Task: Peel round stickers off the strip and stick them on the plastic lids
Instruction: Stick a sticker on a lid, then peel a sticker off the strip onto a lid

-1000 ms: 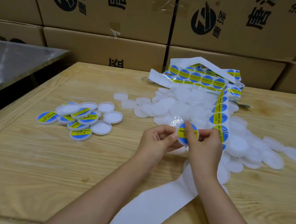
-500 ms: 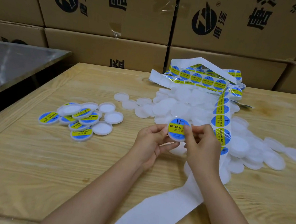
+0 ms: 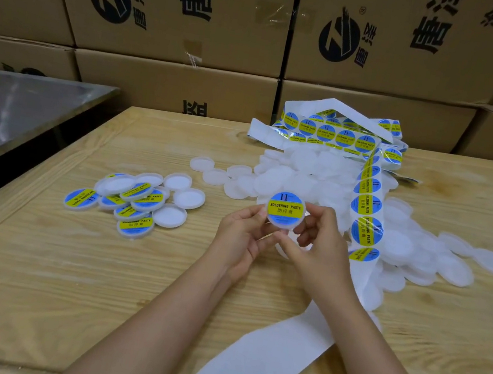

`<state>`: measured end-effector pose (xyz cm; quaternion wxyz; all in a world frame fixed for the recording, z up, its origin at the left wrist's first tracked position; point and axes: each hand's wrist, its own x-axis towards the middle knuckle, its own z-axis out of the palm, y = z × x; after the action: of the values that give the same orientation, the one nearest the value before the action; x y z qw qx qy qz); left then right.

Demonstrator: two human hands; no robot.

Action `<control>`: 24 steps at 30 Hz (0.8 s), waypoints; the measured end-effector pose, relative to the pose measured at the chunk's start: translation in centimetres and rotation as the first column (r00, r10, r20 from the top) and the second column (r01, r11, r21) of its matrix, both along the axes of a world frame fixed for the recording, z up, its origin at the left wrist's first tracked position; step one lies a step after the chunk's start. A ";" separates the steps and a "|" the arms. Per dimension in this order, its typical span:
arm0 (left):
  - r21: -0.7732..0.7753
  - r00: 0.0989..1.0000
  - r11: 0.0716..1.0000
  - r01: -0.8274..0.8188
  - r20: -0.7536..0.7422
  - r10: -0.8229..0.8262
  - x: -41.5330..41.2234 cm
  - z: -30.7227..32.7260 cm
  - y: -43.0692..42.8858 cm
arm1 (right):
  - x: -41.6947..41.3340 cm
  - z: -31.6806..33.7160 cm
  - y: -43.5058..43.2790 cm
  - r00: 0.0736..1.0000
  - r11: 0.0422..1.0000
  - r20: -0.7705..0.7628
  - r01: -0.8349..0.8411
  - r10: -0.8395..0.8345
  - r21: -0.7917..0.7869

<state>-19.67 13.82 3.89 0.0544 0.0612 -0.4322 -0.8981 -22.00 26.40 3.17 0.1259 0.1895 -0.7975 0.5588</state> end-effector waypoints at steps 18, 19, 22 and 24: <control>-0.740 0.598 -0.090 -0.667 -0.603 0.529 -0.4 -1.0 -7.8 | -2.5 1.1 5.7 0.803 0.718 -0.125 0.581 -0.583 0.383; -0.738 0.573 -0.196 -0.645 -0.638 0.515 -0.3 -1.1 -8.9 | -2.6 1.1 5.8 0.819 0.740 -0.091 0.555 -0.567 0.380; -0.744 0.548 -0.437 -0.505 -0.668 0.504 -0.1 -1.7 -10.8 | -2.8 1.2 6.0 0.858 0.824 0.013 0.489 -0.514 0.286; -0.749 0.545 -0.529 -0.399 -0.657 0.521 0.0 -2.1 -11.2 | -2.8 1.3 6.1 0.864 0.848 0.055 0.477 -0.501 0.232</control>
<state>-19.70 2.58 1.80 0.4800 0.2326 -0.8412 -0.0889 -24.84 32.46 4.46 0.1978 -0.0396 -0.8798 0.4303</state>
